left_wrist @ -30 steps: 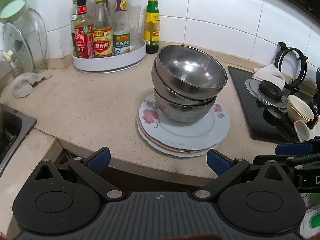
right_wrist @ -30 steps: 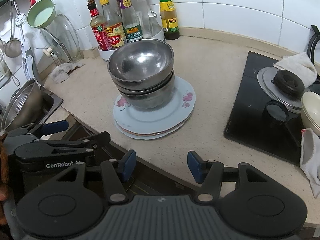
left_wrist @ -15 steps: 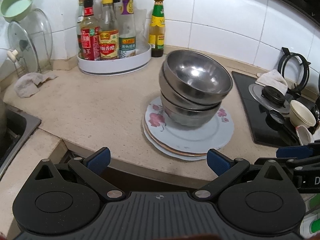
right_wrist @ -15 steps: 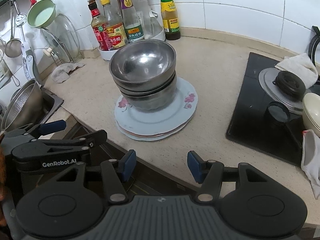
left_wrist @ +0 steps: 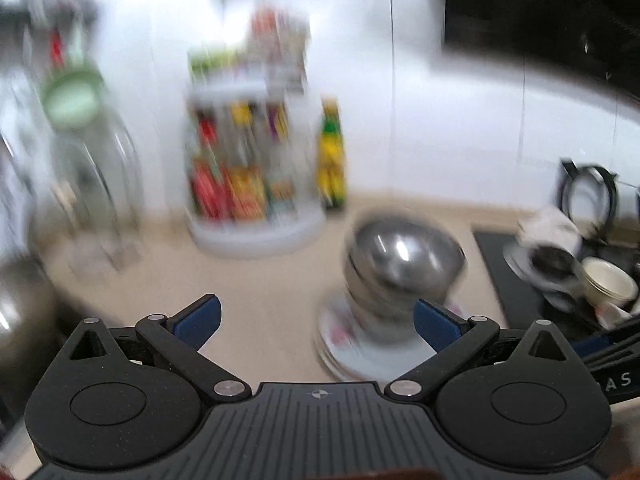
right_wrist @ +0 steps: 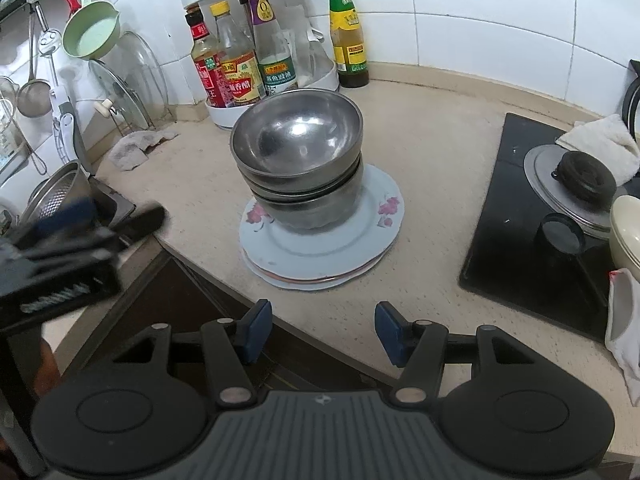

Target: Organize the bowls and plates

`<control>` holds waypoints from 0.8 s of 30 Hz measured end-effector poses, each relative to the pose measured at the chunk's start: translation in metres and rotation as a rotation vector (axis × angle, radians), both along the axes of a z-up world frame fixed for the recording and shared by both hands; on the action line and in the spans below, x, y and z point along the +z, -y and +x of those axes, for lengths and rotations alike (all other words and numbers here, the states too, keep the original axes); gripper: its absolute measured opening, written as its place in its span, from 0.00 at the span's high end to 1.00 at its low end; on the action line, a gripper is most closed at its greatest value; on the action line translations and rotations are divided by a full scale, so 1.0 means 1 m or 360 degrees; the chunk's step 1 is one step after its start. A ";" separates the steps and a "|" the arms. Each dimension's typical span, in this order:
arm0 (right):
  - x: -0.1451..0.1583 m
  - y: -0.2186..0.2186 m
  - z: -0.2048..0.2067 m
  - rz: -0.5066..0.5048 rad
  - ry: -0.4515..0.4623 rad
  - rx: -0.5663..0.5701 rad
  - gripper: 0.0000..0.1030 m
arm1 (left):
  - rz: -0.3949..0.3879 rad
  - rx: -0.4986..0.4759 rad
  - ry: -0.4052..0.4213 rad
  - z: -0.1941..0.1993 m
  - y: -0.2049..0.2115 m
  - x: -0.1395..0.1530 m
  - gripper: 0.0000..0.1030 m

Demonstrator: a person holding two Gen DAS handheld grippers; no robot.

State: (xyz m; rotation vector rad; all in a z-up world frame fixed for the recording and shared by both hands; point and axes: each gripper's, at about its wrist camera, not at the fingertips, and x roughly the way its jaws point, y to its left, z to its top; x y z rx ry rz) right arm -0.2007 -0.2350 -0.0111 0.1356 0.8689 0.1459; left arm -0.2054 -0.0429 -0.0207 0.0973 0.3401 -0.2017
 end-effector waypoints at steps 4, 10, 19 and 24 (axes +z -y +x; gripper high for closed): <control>0.003 0.000 0.000 0.0000 0.0011 0.0002 0.48 | 0.0056 0.0050 0.0317 -0.024 0.000 0.010 0.00; 0.011 0.000 -0.001 -0.0013 0.0070 -0.0002 0.48 | 0.0155 -0.0002 0.0272 -0.018 0.018 0.009 0.00; 0.016 0.007 -0.007 -0.0035 0.0119 -0.0062 0.47 | -0.0038 -0.0169 0.0062 -0.006 0.015 0.004 0.00; 0.019 0.009 -0.009 -0.0038 0.0137 -0.0081 0.47 | -0.0067 -0.0191 -0.0049 0.001 0.015 -0.001 0.00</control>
